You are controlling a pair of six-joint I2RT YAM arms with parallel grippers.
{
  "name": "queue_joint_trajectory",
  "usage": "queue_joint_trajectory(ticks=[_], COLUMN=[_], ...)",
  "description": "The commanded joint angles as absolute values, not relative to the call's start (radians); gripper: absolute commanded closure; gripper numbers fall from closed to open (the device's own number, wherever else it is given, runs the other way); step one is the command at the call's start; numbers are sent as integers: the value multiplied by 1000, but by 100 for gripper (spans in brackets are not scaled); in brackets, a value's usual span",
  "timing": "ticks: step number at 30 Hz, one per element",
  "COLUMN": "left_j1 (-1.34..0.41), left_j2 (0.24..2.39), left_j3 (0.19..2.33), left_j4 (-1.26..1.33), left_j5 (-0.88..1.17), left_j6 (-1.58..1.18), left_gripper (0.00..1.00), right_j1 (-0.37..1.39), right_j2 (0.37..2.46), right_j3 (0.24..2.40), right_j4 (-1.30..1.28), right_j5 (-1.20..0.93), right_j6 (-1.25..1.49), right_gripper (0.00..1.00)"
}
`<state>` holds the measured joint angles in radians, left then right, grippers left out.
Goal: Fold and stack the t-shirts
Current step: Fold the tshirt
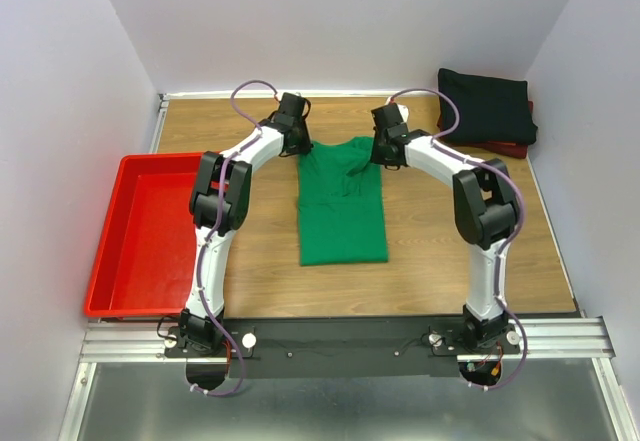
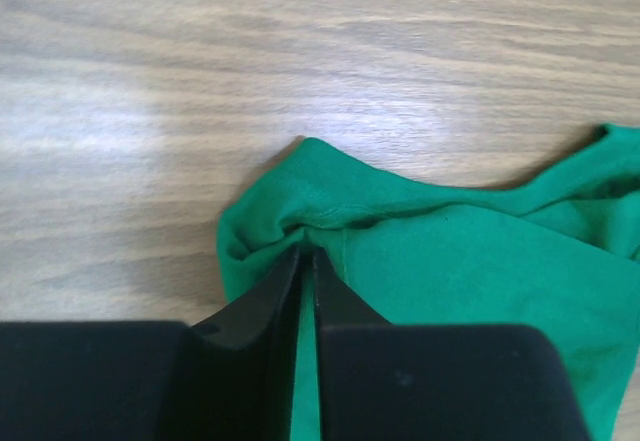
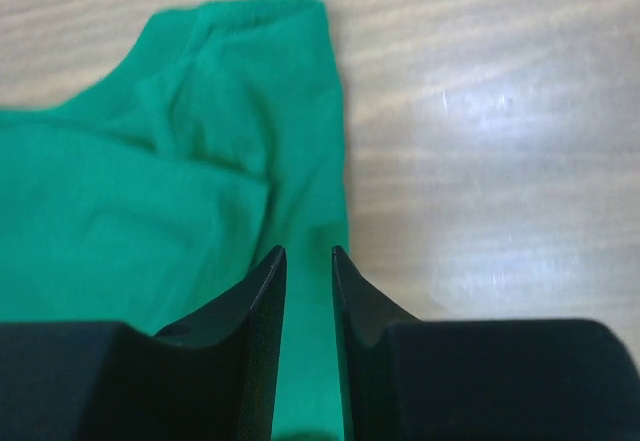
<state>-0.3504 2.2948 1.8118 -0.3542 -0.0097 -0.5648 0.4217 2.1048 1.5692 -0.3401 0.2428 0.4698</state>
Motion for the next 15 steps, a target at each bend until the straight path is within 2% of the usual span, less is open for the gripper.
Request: queue_joint_trajectory(ticks=[1, 2, 4, 9, 11, 15], left_j1=[-342, -342, -342, -344, -347, -370], left_j2=[2227, 2206, 2177, 2039, 1990, 1831], left_j3=[1827, 1835, 1832, 1717, 1649, 1382], left_j4=[-301, -301, -302, -327, -325, -269], left_j5=[75, 87, 94, 54, 52, 66], left_j6=[-528, -528, -532, -603, -623, -658], left_gripper=[76, 71, 69, 67, 68, 81], right_j1=[428, 431, 434, 445, 448, 474], right_j2=[1979, 1961, 1898, 1763, 1737, 1689], right_j3=[1502, 1485, 1428, 1301, 1263, 1165], right_j4=[-337, -337, -336, -336, -336, -324], right_j5=[172, 164, 152, 92, 63, 20], right_j6=[485, 488, 503, 529, 538, 554], right_gripper=[68, 67, 67, 67, 67, 67])
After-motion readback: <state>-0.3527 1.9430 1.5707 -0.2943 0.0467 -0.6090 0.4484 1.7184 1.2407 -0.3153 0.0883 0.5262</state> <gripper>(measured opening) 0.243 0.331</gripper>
